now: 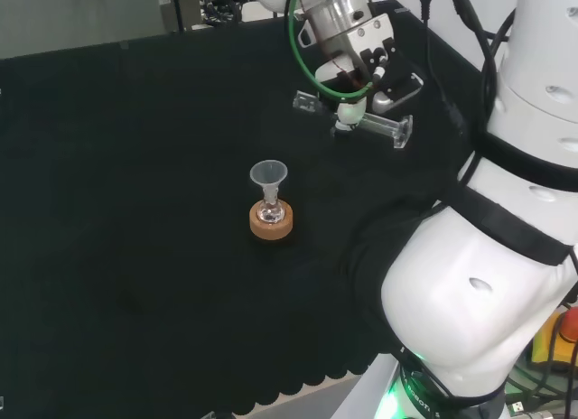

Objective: Put the graduated cylinder back on the table.

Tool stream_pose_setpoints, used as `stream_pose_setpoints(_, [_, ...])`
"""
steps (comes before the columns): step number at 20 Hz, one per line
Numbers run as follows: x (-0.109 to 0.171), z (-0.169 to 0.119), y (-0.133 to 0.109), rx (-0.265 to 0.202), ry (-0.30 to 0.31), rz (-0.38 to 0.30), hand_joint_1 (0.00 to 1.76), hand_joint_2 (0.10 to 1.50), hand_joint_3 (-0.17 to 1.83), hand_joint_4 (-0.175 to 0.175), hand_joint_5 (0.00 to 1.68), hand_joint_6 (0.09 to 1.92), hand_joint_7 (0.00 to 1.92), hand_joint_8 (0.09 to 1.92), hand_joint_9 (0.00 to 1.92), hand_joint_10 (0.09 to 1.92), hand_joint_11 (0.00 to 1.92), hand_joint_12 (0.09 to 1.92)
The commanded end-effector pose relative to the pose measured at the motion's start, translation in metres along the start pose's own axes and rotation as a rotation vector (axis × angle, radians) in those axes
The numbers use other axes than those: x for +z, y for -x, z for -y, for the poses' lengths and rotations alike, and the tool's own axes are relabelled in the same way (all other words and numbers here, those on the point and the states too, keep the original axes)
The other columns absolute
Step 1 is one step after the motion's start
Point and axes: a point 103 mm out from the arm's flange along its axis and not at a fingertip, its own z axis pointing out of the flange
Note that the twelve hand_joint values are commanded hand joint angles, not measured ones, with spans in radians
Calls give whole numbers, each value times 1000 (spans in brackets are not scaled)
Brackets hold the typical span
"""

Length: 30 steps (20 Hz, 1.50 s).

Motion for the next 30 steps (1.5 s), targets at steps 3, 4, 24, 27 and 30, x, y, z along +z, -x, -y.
stream_pose_setpoints(3, [9, -45, -36, -221, 208, -223, 1153, 1135, -14, -175, 969, 1041, 1275, 272, 1452, 87, 1313, 682])
stream_pose_setpoints(4, [8, -49, -36, -224, 221, -231, 1153, 1135, -14, -175, 969, 1042, 1275, 272, 1451, 87, 1313, 682])
stream_pose_setpoints(24, [-2, -103, -48, -224, 546, -436, 1152, 1136, -15, -175, 967, 1045, 1266, 269, 1444, 87, 1306, 686])
stream_pose_setpoints(27, [-4, -107, -47, -212, 599, -486, 1152, 1137, -15, -175, 967, 1045, 1265, 269, 1443, 87, 1306, 687])
stream_pose_setpoints(30, [-5, -112, -48, -215, 629, -512, 1152, 1137, -15, -175, 967, 1046, 1264, 269, 1443, 87, 1306, 688])
